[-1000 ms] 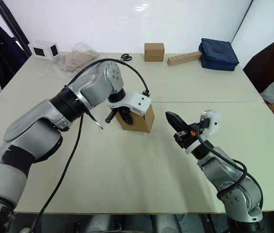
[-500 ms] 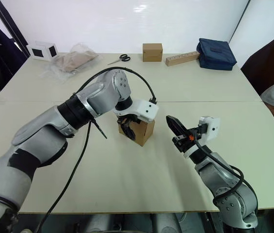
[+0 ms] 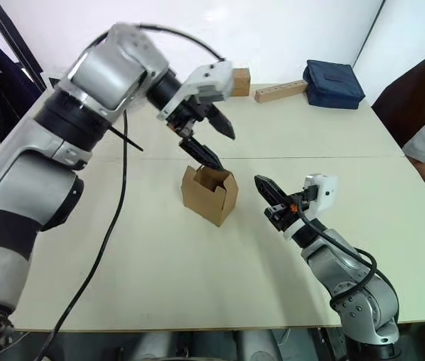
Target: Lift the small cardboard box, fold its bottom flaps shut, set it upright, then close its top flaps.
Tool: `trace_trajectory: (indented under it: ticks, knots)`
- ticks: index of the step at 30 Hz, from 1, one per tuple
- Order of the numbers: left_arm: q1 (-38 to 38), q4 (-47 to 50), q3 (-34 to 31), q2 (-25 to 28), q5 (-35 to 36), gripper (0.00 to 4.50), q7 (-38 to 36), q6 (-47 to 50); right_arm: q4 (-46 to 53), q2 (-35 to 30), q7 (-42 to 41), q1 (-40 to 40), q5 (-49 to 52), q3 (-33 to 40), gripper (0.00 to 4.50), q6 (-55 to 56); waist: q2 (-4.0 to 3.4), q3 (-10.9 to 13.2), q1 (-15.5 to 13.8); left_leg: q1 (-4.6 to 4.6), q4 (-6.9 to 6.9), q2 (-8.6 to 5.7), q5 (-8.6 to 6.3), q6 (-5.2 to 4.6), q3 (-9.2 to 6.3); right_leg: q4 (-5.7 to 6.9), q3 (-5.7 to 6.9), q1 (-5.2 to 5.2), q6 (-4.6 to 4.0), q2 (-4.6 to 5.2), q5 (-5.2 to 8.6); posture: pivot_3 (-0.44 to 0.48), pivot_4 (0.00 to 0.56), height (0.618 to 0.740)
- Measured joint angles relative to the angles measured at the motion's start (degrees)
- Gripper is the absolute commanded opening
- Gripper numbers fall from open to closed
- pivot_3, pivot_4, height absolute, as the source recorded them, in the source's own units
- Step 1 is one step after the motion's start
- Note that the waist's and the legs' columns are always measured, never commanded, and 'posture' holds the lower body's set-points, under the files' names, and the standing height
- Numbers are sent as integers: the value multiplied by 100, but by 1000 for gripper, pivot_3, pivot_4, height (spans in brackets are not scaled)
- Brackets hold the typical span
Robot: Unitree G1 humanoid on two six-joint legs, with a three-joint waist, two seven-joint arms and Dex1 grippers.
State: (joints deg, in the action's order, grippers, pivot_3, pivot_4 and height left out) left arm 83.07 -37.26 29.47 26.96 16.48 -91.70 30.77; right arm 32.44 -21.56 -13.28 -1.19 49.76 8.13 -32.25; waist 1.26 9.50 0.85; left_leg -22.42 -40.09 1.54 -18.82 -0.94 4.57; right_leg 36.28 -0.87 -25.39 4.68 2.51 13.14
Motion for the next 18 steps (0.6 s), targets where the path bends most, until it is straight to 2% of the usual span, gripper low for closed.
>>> trace_trajectory:
  ticks: [1, 2, 6, 10, 11, 13, 18]
  knots:
    - [-127, -113, -172, -16, 27, 3768, 98, -23, -1, 0, 2, -24, -40, -13, 0, 1, 1, 1, -5, -3, -2, -1, 0, 0, 0, -1, 0, -1, 5, 1, -3, 0, 150, 740]
    - [-245, -276, -390, -70, 32, 3264, 276, -78, -1, 0, 12, -54, -134, -32, 0, 4, 1, 0, -7, -3, -2, -3, 0, 0, 1, -2, 1, 0, 10, 3, -6, 0, 150, 740]
    - [-526, -824, -1097, -304, 19, 1782, 972, -498, -6, 56, 80, -136, -299, -95, 0, 9, 1, 0, -37, -8, -2, -12, 0, 0, 1, -8, 3, 3, 16, 14, -8, 0, 150, 740]
    - [-954, -1991, -2136, -508, 58, 224, 2236, -1441, -131, 129, 161, -141, -880, -392, 0, 74, 1, 0, 21, -2, -2, -12, 0, 0, 11, -10, -3, 3, 19, 15, -11, 0, 150, 740]
    - [-1102, -2194, -2268, -505, 37, 19, 2493, -1603, -168, 128, 184, -134, -1010, -470, 0, 64, 1, 0, 27, -1, -2, -10, 0, 0, 11, -6, -3, 2, 19, 14, -11, 0, 150, 740]
    - [-1531, -2451, -2377, -494, -147, 19, 2885, -1939, -181, 123, 270, -139, -1268, -598, 0, 11, 1, 0, 1, -1, -1, -6, 1, 1, 4, -1, 5, 1, 19, 9, -11, 0, 150, 740]
    - [-2235, -2552, -2346, -514, -597, 19, 3050, -2262, -229, -24, 447, -130, -1813, -800, 0, -304, 1, 0, -45, -4, -2, -14, 4, 7, 7, -2, 9, 5, 18, 20, -12, 0, 150, 740]
